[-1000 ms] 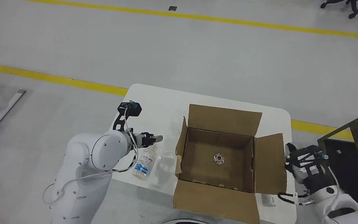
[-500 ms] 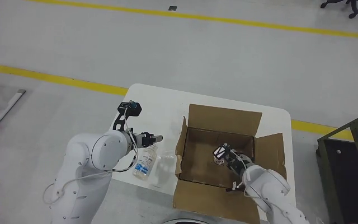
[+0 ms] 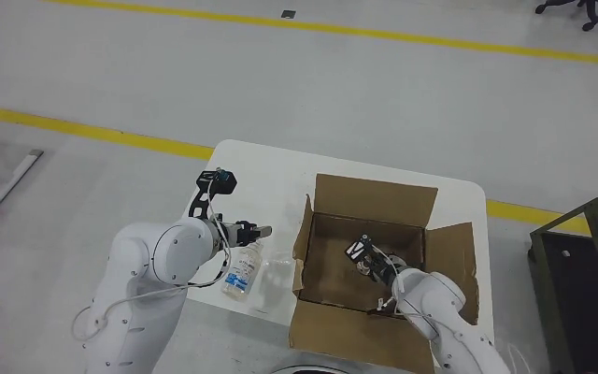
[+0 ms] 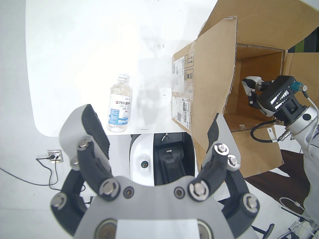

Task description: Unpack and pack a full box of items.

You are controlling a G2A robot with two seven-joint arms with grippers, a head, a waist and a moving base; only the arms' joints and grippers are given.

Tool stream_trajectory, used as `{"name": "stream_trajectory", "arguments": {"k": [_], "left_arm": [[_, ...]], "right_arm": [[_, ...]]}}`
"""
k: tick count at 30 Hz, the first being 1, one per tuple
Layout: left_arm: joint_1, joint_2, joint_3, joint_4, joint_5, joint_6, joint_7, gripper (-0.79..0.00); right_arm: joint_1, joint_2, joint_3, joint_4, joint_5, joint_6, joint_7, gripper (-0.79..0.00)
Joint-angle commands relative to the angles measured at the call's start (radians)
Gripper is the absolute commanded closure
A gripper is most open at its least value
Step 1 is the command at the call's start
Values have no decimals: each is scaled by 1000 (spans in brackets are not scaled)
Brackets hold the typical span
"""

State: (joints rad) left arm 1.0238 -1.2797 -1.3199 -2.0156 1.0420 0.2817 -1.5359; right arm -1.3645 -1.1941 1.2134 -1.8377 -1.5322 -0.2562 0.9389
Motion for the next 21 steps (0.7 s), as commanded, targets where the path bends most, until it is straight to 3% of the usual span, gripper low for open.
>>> {"name": "stream_trajectory", "arguments": {"k": [1, 8, 9, 10, 12, 16, 18, 21], "left_arm": [[0, 0, 0, 0, 0, 0, 0, -785], [0, 0, 0, 0, 0, 0, 0, -785], [0, 0, 0, 0, 0, 0, 0, -785], [0, 0, 0, 0, 0, 0, 0, -785], [0, 0, 0, 0, 0, 0, 0, -785], [0, 0, 0, 0, 0, 0, 0, -785], [0, 0, 0, 0, 0, 0, 0, -785], [0, 0, 0, 0, 0, 0, 0, -785]], "right_arm": [[-2, 0, 0, 2, 1, 4, -15, 0], [97, -19, -85, 110, -34, 18, 46, 0], [120, -24, -105, 132, -30, 17, 62, -65], [142, -30, -124, 156, -25, 19, 75, -74], [189, -40, -162, 208, -26, 10, 104, -3], [256, -57, -204, 294, -10, 24, 115, 0], [276, -63, -213, 325, -1, 28, 116, -31], [290, -70, -221, 352, 14, 33, 127, -166]]}}
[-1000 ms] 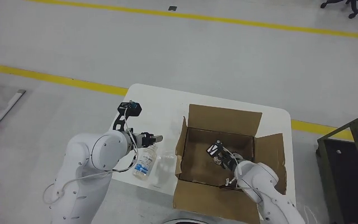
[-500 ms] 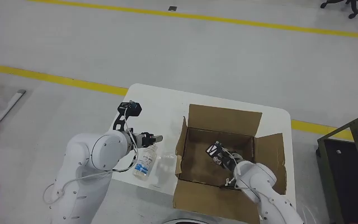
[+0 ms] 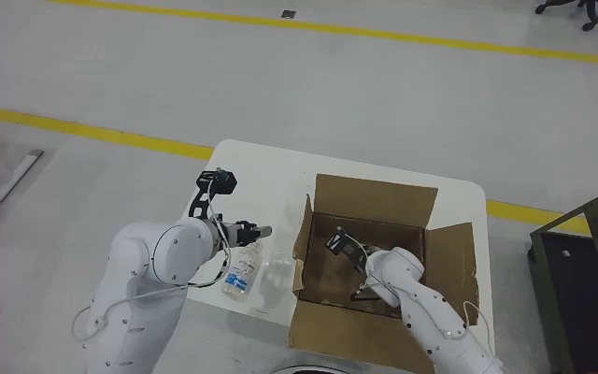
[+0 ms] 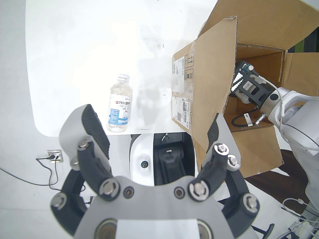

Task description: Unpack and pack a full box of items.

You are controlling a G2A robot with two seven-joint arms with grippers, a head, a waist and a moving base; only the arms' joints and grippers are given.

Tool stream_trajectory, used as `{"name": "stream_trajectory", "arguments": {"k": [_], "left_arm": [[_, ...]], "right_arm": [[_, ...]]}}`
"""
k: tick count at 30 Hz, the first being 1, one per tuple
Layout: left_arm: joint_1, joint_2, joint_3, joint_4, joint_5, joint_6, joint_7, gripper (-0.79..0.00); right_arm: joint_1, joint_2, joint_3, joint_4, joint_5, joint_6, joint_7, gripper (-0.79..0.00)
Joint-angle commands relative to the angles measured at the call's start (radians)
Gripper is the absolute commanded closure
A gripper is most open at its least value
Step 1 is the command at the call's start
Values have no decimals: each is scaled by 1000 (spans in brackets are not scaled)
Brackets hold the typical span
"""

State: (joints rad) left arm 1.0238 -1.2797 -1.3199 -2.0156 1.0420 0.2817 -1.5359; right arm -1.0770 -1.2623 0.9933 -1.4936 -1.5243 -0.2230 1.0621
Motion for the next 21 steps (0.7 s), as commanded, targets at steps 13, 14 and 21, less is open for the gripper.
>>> {"name": "stream_trajectory", "arguments": {"k": [13, 14, 21], "left_arm": [[0, 0, 0, 0, 0, 0, 0, -785], [0, 0, 0, 0, 0, 0, 0, -785], [0, 0, 0, 0, 0, 0, 0, -785]], "right_arm": [[7, -7, 25, 73, 41, 9, -9, -388], [5, -7, 26, 77, 43, 9, -11, -388], [6, -10, 29, 105, 45, 5, -19, -354]]}}
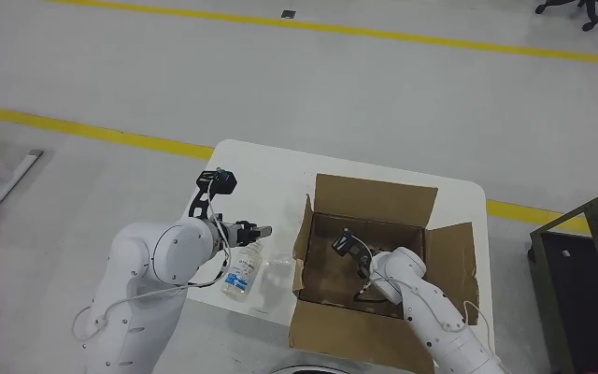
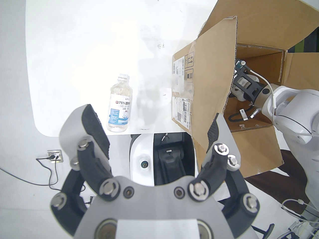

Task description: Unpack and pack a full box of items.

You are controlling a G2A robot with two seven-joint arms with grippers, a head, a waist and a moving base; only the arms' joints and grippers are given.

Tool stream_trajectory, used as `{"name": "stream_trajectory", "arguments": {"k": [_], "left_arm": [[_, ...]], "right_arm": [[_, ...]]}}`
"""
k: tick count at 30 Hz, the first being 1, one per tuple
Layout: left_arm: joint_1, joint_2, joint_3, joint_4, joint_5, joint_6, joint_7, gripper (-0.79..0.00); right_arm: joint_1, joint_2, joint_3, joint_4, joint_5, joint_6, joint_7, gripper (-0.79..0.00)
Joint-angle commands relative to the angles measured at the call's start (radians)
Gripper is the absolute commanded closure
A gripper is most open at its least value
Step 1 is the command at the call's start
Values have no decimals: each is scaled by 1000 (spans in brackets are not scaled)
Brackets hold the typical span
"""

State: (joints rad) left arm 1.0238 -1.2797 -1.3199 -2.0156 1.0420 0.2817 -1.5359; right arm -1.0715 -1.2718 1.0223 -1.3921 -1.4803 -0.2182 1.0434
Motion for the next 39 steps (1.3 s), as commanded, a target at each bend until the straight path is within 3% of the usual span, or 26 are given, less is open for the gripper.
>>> {"name": "stream_trajectory", "arguments": {"k": [1, 26, 30, 33, 39], "left_arm": [[0, 0, 0, 0, 0, 0, 0, -785], [0, 0, 0, 0, 0, 0, 0, -785], [0, 0, 0, 0, 0, 0, 0, -785], [0, 0, 0, 0, 0, 0, 0, -785], [0, 0, 0, 0, 0, 0, 0, -785]], "right_arm": [[1, -1, -1, 7, 2, 1, -1, -351], [31, -21, -24, 99, 18, 0, -24, -268], [36, -24, -28, 107, 19, 1, -24, -157], [37, -25, -28, 110, 19, -1, -26, 0], [30, -24, -20, 80, 14, -7, -22, 0]]}}
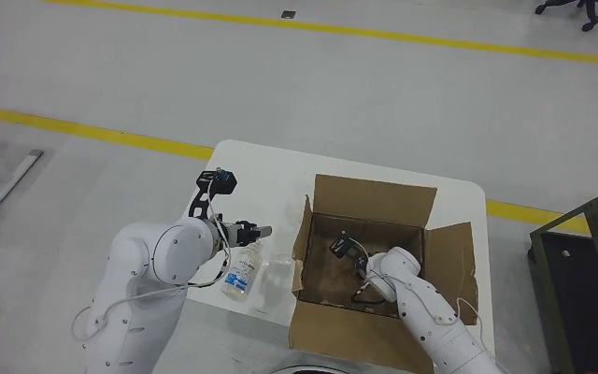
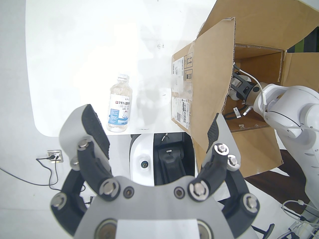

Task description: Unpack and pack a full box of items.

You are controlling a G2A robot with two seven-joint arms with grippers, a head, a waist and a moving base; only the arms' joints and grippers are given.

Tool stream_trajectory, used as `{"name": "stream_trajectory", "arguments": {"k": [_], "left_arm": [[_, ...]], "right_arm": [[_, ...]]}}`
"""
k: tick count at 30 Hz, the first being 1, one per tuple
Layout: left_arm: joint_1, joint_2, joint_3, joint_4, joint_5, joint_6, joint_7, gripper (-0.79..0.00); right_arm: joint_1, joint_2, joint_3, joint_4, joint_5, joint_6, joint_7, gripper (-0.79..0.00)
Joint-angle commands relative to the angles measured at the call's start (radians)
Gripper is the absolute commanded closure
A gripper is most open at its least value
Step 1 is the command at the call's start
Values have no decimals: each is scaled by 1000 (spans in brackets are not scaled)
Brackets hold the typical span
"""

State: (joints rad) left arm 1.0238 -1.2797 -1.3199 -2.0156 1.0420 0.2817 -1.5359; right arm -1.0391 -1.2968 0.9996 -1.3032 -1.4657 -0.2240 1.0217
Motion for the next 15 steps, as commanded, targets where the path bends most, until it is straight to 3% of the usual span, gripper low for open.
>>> {"name": "stream_trajectory", "arguments": {"k": [1, 8, 15], "left_arm": [[0, 0, 0, 0, 0, 0, 0, -785], [0, 0, 0, 0, 0, 0, 0, -785], [0, 0, 0, 0, 0, 0, 0, -785]], "right_arm": [[-5, 2, 7, -19, -2, -2, 2, 0], [-66, 18, 73, -175, 17, -23, -7, 0], [-230, 56, 267, -480, 80, -66, -91, 0]]}}
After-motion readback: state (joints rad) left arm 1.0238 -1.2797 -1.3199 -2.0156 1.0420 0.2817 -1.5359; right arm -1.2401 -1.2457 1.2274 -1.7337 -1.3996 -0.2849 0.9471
